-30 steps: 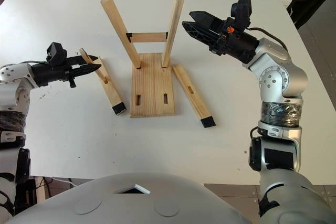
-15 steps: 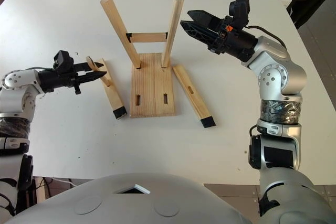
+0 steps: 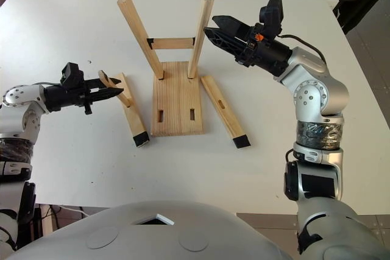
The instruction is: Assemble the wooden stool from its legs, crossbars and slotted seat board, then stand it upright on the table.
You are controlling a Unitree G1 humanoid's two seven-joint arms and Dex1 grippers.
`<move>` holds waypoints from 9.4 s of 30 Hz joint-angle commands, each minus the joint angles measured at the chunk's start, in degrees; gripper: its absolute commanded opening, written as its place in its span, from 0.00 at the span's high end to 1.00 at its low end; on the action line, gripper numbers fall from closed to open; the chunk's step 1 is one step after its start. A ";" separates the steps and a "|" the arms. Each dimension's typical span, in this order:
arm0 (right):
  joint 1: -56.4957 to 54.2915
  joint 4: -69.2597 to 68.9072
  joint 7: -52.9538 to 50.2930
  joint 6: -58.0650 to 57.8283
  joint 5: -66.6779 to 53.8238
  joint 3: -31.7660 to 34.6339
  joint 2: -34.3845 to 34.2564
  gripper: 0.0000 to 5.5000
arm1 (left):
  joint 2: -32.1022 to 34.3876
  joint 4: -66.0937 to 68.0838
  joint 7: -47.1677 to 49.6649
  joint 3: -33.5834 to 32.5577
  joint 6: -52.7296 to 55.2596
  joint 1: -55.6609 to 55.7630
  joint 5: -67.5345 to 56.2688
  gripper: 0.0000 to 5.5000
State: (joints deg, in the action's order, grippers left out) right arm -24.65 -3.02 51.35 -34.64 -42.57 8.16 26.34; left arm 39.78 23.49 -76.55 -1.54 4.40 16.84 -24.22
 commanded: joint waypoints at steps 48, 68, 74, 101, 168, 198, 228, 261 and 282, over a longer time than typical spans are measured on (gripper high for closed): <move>11.84 -4.81 -15.28 1.75 -3.19 9.85 -6.55 0.55 | -5.51 -43.85 37.19 -15.58 24.37 -7.75 -6.96 0.53; 11.77 -5.23 -15.25 0.62 -3.69 8.06 -7.80 0.55 | -24.86 -53.59 68.98 -14.79 28.02 -5.52 -6.10 0.53; 10.93 -3.86 -15.01 1.20 -2.93 7.28 -8.41 0.55 | -24.71 -51.55 67.75 -12.00 27.95 -10.24 -4.47 0.53; 11.17 -4.23 -13.62 0.88 -2.62 8.42 -5.64 0.55 | -27.26 -51.94 103.70 -32.89 45.60 -4.83 -11.71 0.53; 13.23 -0.95 -13.77 -0.58 -0.06 2.65 -8.93 0.55 | -49.53 -47.55 111.19 -10.27 88.02 -3.97 -14.19 0.20; 22.24 -6.83 -19.91 4.91 -1.09 6.11 -13.16 0.55 | -11.07 -49.60 70.12 -4.64 79.55 -10.13 -7.71 0.20; 8.48 -11.37 -25.82 7.24 -4.84 13.71 -10.41 0.55 | 2.70 -21.18 45.14 -9.10 35.73 -0.05 0.58 0.63; -41.71 19.48 24.12 -10.32 -5.71 -4.70 8.38 0.32 | -10.44 -44.36 32.39 -13.10 27.45 19.48 -31.53 0.63; -49.27 15.23 24.60 -18.41 -8.72 -3.00 4.65 0.32 | -12.21 -47.71 26.69 -8.37 24.64 9.71 -31.45 0.63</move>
State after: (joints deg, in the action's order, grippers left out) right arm -71.77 12.32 75.91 -52.20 -51.20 4.79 30.59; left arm 28.17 -23.55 -50.00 -10.95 28.42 27.13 -54.91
